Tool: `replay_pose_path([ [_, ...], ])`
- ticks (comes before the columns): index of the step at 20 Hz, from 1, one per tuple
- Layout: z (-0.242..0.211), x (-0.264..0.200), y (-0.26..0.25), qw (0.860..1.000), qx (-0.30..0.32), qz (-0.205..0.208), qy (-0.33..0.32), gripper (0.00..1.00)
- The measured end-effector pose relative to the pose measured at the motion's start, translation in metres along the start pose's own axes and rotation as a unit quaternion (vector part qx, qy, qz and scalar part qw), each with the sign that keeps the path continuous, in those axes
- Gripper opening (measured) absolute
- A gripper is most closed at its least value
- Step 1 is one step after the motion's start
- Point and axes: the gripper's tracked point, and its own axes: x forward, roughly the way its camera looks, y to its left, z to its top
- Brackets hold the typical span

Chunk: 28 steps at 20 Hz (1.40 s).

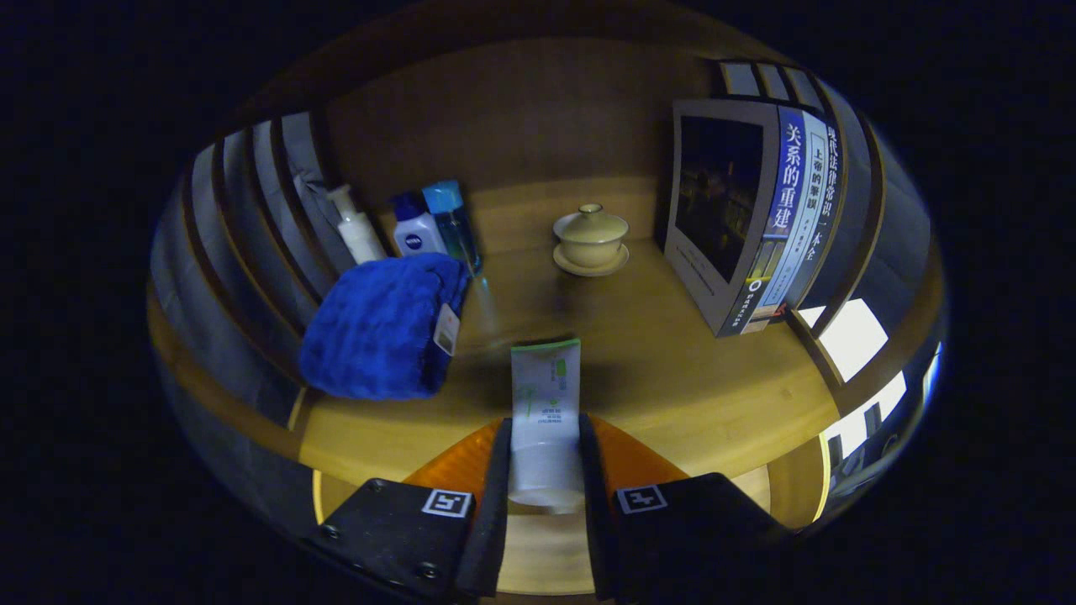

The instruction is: Pull open the drawer, take out the items inside it, and place them on the countertop above the cabinet.

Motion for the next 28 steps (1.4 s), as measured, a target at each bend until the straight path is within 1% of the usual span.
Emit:
replay_pose_path([
  [1, -0.002, 0.004, 0.001, 1.000, 0.001, 0.000, 0.003, 0.49],
  [3, 0.002, 0.009, 0.000, 1.000, 0.005, -0.003, -0.005, 0.52],
  [6, 0.009, 0.004, -0.004, 1.000, 0.000, -0.008, -0.021, 0.57],
  [8, 0.006, -0.003, -0.003, 1.000, -0.002, -0.006, -0.019, 0.61],
  [9, 0.006, -0.006, -0.004, 1.000, -0.003, -0.006, -0.021, 0.69],
  [12, 0.007, -0.020, 0.001, 0.999, -0.001, 0.007, -0.038, 0.84],
  [15, 0.003, -0.034, 0.001, 0.998, -0.001, 0.009, -0.056, 0.99],
  [19, -0.001, -0.059, 0.004, 0.996, -0.007, 0.012, -0.093, 0.99],
  [23, -0.017, -0.091, 0.010, 0.991, -0.006, 0.025, -0.131, 0.99],
  [28, -0.039, -0.124, 0.007, 0.984, -0.022, 0.030, -0.175, 0.99],
])
